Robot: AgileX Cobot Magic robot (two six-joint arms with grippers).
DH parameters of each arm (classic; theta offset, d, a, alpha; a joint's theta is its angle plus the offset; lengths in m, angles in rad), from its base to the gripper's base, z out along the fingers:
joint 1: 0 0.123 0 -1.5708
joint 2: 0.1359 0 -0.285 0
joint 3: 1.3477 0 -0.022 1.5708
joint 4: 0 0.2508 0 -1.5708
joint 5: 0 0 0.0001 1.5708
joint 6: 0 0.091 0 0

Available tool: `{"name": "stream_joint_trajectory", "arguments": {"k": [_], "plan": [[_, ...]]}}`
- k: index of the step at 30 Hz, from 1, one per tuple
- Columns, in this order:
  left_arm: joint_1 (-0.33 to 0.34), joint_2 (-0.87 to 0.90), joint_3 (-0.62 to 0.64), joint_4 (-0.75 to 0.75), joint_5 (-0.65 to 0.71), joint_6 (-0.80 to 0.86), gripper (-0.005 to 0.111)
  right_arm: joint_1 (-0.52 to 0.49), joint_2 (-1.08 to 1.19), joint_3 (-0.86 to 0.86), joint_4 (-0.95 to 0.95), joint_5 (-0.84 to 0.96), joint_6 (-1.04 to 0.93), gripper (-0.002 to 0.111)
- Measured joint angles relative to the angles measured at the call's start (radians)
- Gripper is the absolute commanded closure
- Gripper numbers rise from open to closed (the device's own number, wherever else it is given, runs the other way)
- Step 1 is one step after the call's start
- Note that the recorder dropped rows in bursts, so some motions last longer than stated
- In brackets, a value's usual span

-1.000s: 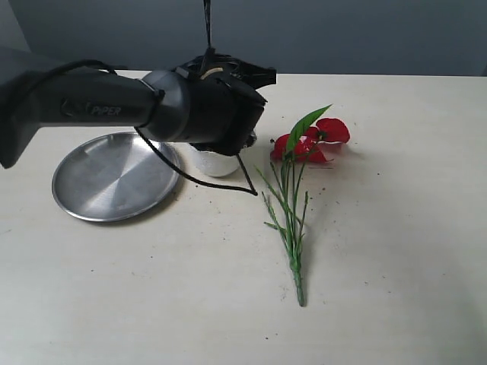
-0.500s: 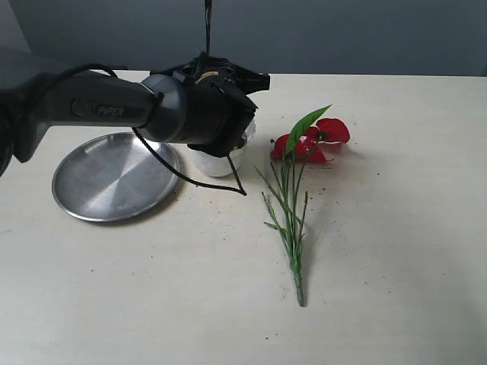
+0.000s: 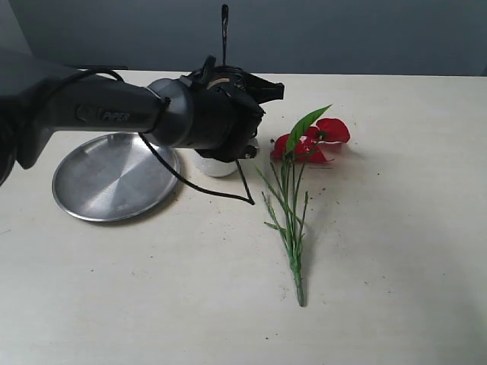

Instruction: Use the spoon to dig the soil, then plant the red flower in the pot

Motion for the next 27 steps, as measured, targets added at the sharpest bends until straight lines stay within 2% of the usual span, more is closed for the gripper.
{"name": "stream_joint_trajectory", "arguments": {"k": [3,8,16,27], "plan": [[-0.023,0.000,0.000,-0.041,-0.017,0.000,0.106,0.000,0.000,0.000,0.000,0.000,0.000,0.109],[-0.025,0.000,0.000,-0.048,-0.077,0.000,0.106,0.000,0.000,0.000,0.000,0.000,0.000,0.109],[-0.040,0.000,0.000,-0.119,-0.089,0.000,0.106,0.000,0.000,0.000,0.000,0.000,0.000,0.109],[-0.047,0.000,0.000,-0.127,-0.171,0.000,0.106,0.000,0.000,0.000,0.000,0.000,0.000,0.109]]}}
